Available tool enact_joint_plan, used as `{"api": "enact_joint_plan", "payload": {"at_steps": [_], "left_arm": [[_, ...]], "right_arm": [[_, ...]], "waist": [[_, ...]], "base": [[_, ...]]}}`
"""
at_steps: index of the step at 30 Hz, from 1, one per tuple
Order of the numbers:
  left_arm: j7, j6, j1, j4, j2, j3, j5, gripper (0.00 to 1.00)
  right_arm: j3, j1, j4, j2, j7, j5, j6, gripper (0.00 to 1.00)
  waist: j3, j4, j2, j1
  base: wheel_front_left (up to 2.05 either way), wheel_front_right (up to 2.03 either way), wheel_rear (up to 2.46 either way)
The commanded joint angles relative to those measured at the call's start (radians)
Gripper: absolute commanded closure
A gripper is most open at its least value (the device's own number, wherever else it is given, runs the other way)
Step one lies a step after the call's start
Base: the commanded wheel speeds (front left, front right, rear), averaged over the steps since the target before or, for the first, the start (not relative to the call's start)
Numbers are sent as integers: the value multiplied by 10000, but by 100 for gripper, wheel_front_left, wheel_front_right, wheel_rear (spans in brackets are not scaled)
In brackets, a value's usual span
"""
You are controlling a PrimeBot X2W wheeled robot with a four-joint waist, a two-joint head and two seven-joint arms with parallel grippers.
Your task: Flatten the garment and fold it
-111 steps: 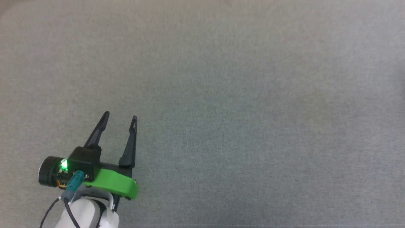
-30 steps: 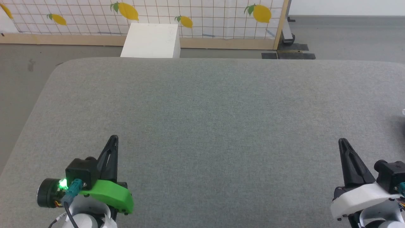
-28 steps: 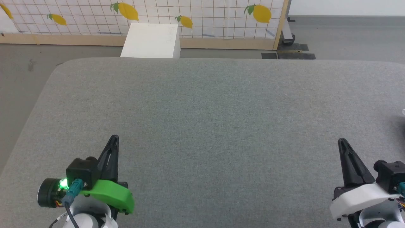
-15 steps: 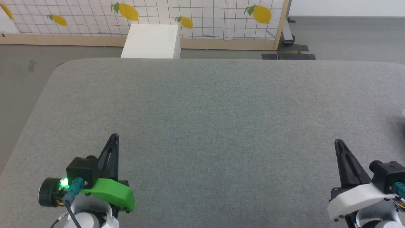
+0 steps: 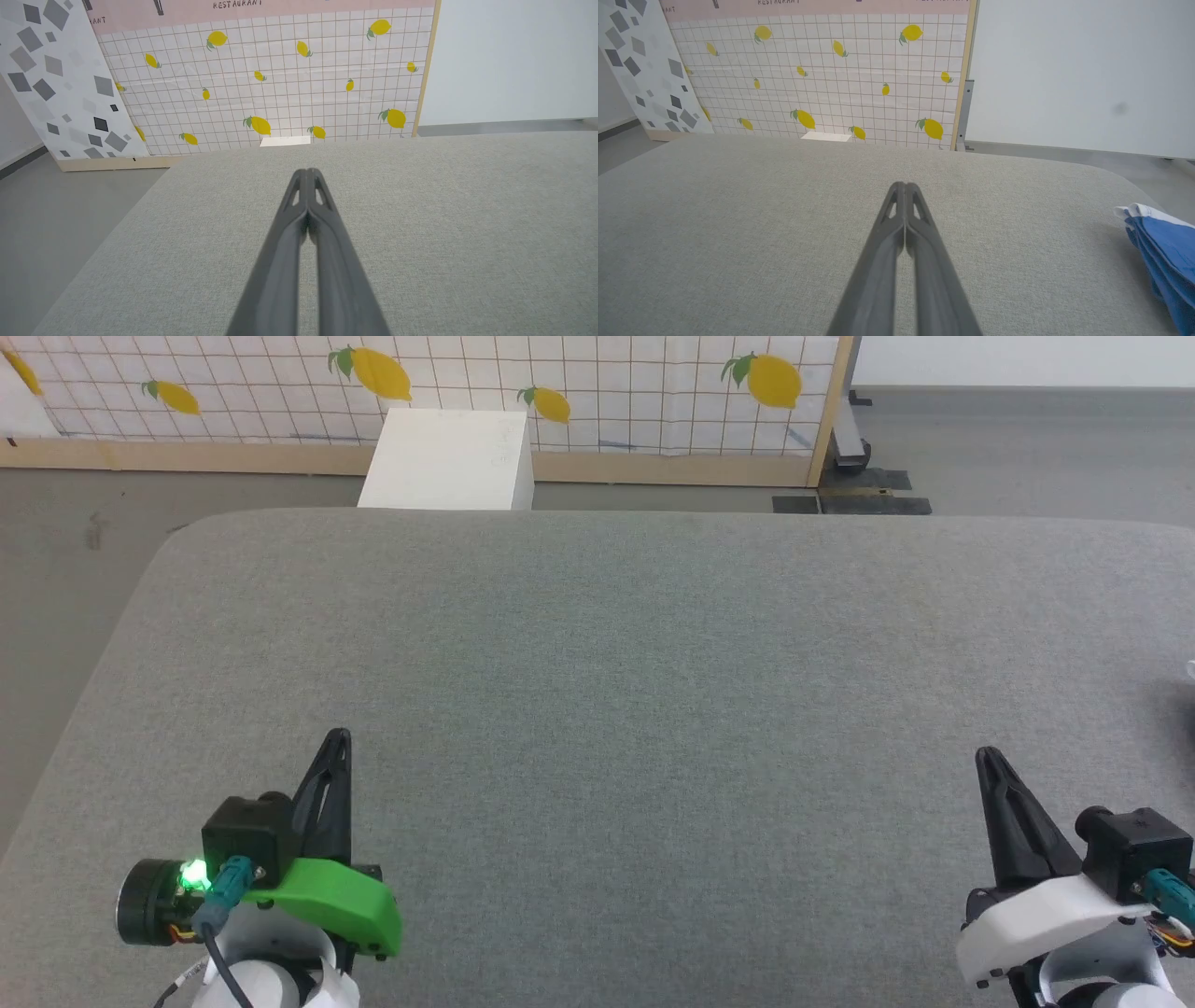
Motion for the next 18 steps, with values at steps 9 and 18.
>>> {"api": "enact_joint_plan", "payload": {"at_steps": [9,18], "left_arm": [[114,-181,187,69,-369,332,443,100],[203,-321,223,109,-648,585,740,100]], "right_arm": [[105,-220,122,74,-40,-184,-7,100],[180,-273,204,104,-46,-272,-8,100]], "waist": [[-18,6,0,0],[-36,11,0,0]], "base": [[0,0,0],[0,0,0]]}}
